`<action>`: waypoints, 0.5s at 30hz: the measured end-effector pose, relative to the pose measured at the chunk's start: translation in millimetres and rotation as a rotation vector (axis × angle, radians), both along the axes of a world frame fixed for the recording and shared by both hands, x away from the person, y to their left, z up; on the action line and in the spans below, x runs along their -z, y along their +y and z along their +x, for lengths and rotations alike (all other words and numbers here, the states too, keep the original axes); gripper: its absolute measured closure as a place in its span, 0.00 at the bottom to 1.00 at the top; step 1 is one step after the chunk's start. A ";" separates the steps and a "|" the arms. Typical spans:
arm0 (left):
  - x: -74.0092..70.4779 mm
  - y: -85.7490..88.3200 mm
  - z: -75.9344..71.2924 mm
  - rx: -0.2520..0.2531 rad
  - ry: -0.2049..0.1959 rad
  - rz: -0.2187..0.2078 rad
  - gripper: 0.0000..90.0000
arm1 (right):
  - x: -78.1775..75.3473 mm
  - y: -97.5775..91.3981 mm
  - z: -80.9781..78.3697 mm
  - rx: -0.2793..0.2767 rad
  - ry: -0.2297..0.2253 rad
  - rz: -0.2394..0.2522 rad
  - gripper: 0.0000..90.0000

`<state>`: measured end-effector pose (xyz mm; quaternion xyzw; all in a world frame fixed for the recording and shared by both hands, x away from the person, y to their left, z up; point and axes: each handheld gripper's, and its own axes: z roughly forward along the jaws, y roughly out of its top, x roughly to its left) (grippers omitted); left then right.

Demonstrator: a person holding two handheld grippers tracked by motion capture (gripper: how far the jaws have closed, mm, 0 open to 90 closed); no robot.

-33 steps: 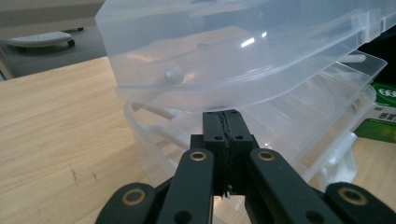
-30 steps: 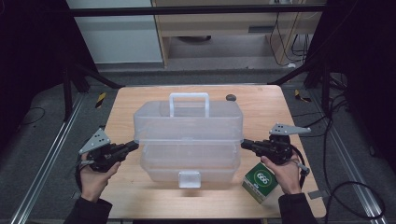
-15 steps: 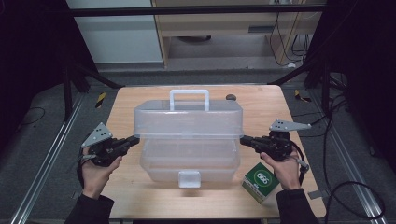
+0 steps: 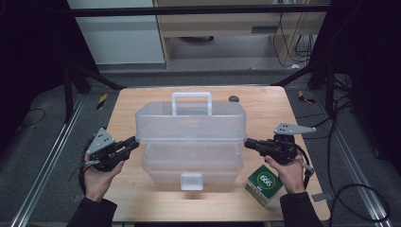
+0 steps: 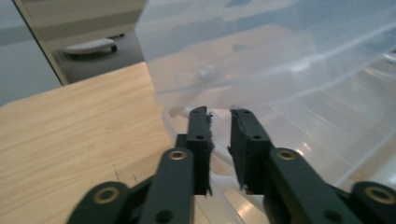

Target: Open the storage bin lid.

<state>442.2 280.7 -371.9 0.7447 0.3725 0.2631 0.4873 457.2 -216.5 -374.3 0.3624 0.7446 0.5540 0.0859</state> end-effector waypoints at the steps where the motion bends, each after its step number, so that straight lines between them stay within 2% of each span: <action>1: 0.0 0.0 0.0 0.000 0.000 0.000 0.80 | 0.0 0.0 0.0 0.000 0.000 0.000 1.00; 9: 4.8 -3.1 5.6 -0.009 -0.030 0.014 0.65 | 0.3 1.0 0.3 -0.001 0.003 -0.009 1.00; 10: 6.0 -4.8 8.0 -0.010 -0.042 0.026 0.63 | 0.1 1.1 0.3 0.001 0.004 -0.010 1.00; 15: 9.0 -8.7 12.8 0.014 -0.051 0.021 0.60 | -0.2 1.5 0.1 -0.001 0.002 -0.013 1.00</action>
